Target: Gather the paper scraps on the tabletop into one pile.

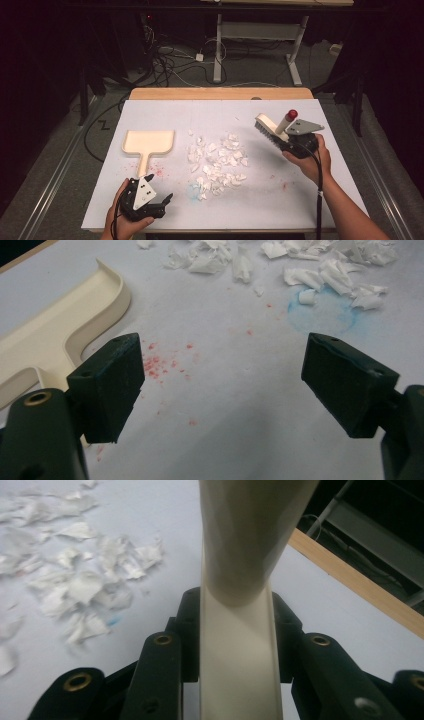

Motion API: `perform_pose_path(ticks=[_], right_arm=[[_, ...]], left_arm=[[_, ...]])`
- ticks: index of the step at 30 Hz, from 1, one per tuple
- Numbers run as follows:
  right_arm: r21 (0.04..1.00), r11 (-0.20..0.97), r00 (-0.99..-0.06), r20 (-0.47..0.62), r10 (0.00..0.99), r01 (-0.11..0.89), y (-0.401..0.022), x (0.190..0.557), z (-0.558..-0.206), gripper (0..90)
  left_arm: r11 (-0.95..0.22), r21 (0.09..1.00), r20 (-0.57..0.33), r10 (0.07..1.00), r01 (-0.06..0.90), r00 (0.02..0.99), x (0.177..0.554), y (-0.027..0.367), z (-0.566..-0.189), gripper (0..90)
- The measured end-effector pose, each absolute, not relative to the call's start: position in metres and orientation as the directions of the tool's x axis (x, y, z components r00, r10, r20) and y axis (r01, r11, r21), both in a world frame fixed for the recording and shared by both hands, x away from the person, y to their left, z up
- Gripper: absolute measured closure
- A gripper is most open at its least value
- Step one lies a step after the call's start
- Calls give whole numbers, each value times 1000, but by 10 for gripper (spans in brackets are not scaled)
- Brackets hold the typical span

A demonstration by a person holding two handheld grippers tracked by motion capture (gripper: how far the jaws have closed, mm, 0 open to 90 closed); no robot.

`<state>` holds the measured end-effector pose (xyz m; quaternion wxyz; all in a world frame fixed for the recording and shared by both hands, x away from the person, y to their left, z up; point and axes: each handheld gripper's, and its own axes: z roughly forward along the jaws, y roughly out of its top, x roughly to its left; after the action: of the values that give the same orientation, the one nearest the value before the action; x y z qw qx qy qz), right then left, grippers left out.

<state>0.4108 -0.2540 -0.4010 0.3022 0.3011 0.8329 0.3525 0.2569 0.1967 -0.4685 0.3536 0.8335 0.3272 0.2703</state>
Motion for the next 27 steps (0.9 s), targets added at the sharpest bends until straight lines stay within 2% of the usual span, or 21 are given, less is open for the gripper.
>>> perform_pose_path(ticks=[2,3,9,10,16,20,25,27], right_arm=[[765,574,-624,-303,720,291,-251,418,-403,681],[741,593,-619,-312,721,316,-242,436,-408,681],[715,611,-593,-342,729,339,-222,472,-416,681],[697,618,-579,-352,736,362,-210,486,-420,681],[666,639,-558,-383,736,385,-182,507,-425,681],[664,641,-570,-374,731,386,-171,512,-429,681],[607,720,-642,-411,647,337,-152,500,-437,677],[614,723,-666,-400,630,315,-151,492,-438,678]], left_arm=[[-530,766,209,740,364,639,256,196,-469,165],[-531,765,209,739,363,640,255,196,-469,165],[-542,762,228,736,353,638,256,196,-469,165],[-546,759,229,733,354,640,255,195,-470,165],[-553,758,232,726,348,648,254,196,-470,165],[-555,757,228,720,345,656,255,196,-470,165],[-561,759,225,702,330,675,254,198,-470,165],[-560,760,222,700,329,678,254,198,-470,165]])
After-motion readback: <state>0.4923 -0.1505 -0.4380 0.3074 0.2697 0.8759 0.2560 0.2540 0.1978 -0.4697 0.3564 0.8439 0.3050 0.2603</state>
